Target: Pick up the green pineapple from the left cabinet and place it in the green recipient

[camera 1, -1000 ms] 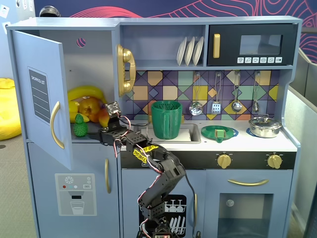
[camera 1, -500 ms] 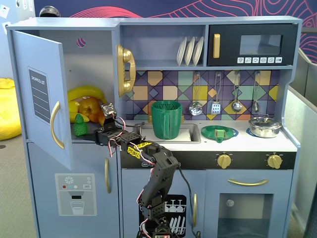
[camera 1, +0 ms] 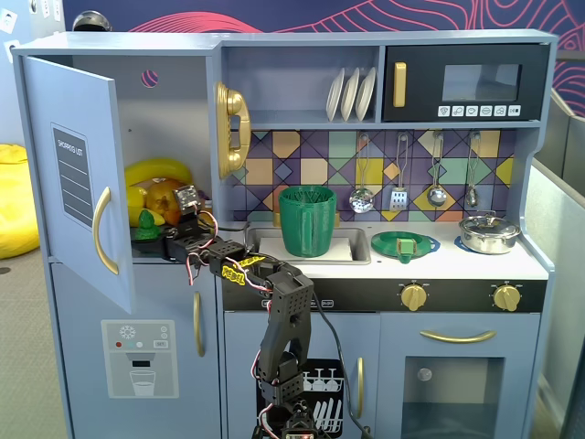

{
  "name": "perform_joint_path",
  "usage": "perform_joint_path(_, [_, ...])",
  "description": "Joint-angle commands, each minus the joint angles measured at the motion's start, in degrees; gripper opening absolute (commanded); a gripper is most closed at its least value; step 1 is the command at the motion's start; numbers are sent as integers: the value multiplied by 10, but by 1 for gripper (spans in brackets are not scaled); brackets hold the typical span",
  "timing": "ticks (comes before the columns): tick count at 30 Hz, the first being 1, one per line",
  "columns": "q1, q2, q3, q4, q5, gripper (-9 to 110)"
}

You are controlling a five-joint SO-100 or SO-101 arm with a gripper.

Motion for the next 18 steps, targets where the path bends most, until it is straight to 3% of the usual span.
perform_joint_path(1, [-11, -2, -48, -25, -3, 37])
perform_joint_path(18, [6, -94, -117, -55, -21, 37])
